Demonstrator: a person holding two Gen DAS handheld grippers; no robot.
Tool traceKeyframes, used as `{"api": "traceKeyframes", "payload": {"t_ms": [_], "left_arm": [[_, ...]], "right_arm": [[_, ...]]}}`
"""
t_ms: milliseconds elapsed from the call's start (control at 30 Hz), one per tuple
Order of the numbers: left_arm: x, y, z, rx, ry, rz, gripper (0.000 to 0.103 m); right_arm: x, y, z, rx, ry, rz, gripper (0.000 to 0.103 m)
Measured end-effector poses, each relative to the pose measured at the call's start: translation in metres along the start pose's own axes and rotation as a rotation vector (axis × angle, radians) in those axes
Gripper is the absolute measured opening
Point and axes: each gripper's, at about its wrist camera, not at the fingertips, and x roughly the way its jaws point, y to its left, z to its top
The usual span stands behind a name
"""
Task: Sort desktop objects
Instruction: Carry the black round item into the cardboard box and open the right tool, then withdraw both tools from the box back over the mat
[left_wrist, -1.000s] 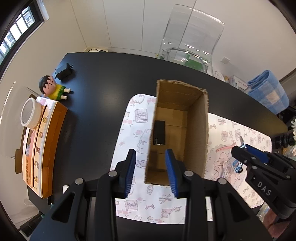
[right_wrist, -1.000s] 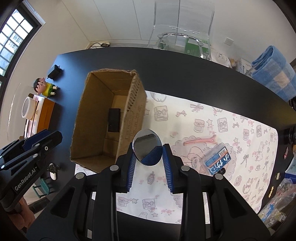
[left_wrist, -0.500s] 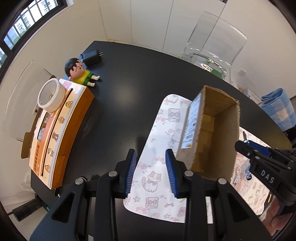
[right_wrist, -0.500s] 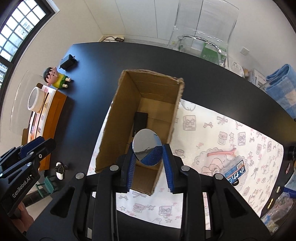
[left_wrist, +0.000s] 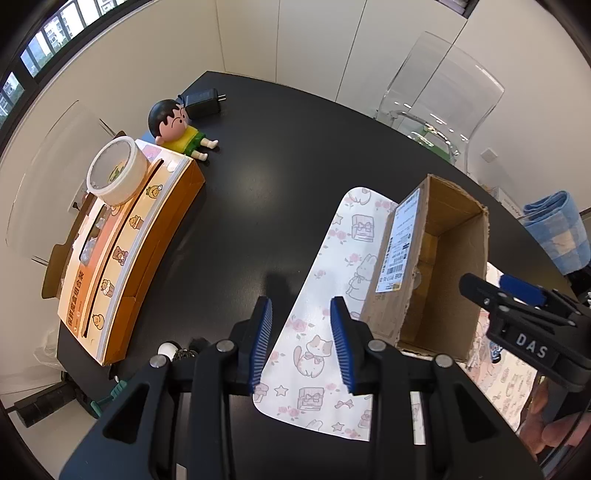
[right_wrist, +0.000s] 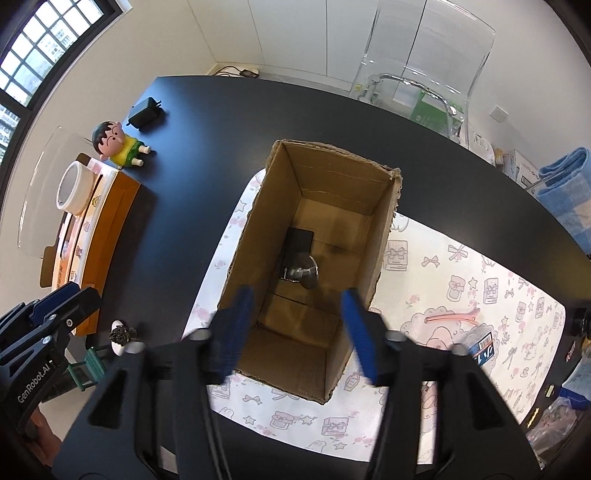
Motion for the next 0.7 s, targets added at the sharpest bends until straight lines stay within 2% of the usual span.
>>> {"api": "traceKeyframes", "payload": {"t_ms": [67,133,267,400,433,467,533,567,700], "left_arm": [[0.001,0.001,-0.002,-0.005,0.003,0.0,0.033],[0.002,0.001,-0.004,-0.005,0.007,0.001,0.033],[0.001,0.0,-0.008,-0.009,0.006,-0.004,0.033],[-0.001,-0.004,-0.011,-0.004,0.0,0.004,0.033],[-0.002,-0.005,-0.012,-0.001,-0.001,0.007,0.04],[-0.003,-0.006,-0.013,0.001,-0.003,0.01,0.054],[-0.004,-0.009,-0.014,0.005,-0.006,0.013,0.074],[-0.004,-0.011,-0.015,0.009,-0.007,0.011,0.08],[-0.007,-0.021,-0.018,0.022,-0.009,0.005,0.088]], "right_arm": [[-0.003,0.0,-0.003,-0.007,-0.025,-0.008,0.078],[-0.005,0.001,-0.006,-0.016,-0.042,-0.027,0.093],[-0.006,0.001,-0.01,-0.026,-0.056,-0.036,0.101],[-0.01,-0.005,-0.017,-0.029,-0.058,-0.042,0.102],[-0.011,-0.007,-0.018,-0.03,-0.058,-0.044,0.102],[-0.012,-0.008,-0.02,-0.031,-0.059,-0.046,0.102],[-0.014,-0.012,-0.024,-0.032,-0.06,-0.051,0.102],[-0.016,-0.015,-0.026,-0.029,-0.062,-0.055,0.102],[-0.024,-0.03,-0.033,-0.006,-0.071,-0.07,0.103]]}}
